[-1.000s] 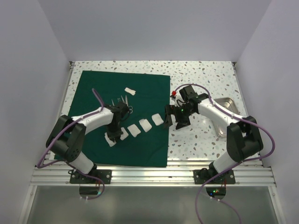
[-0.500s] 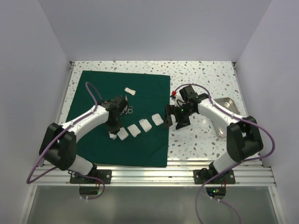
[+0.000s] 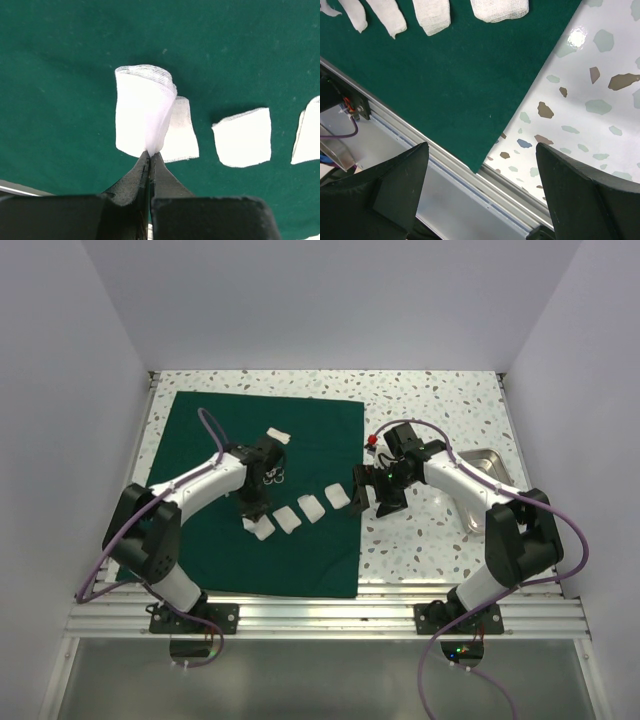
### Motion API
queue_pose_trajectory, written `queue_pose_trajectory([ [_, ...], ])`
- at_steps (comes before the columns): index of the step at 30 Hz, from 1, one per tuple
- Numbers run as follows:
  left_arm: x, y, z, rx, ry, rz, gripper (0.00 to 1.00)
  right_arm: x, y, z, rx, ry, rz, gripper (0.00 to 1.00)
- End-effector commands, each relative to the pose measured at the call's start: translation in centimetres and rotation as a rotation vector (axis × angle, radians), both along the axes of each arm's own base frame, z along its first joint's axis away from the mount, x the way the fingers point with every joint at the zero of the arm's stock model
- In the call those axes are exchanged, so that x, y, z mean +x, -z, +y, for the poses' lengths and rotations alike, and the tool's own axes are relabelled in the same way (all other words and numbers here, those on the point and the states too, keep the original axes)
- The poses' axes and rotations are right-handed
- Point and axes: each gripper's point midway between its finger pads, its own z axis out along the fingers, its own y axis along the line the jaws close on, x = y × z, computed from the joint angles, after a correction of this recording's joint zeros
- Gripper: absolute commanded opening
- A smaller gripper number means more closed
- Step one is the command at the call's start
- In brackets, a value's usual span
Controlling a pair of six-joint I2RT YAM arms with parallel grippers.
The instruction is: Prepare the surgical pack
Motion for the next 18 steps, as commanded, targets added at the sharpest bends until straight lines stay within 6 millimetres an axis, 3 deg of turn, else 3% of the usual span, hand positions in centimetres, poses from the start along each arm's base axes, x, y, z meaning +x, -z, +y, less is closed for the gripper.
queue_pose_trajectory([
  [1,0.3,-1.3,-1.2,-0.017,-0.011,0.008,0.00,0.1,-0.3,0.3,0.016,-0.018,-0.024,0.92],
  [10,-0.7,-1.0,-2.5,0.019,0.014,0.060,0.00,0.0,-0.1,0.2,0.012,-0.019,-0.020,0.92],
  [18,-0.9,-2.1,-1.7,0.084,-0.028,0.045,0.00,0.0,0.0,0.2,0.013,-0.018,-0.023,0.92],
])
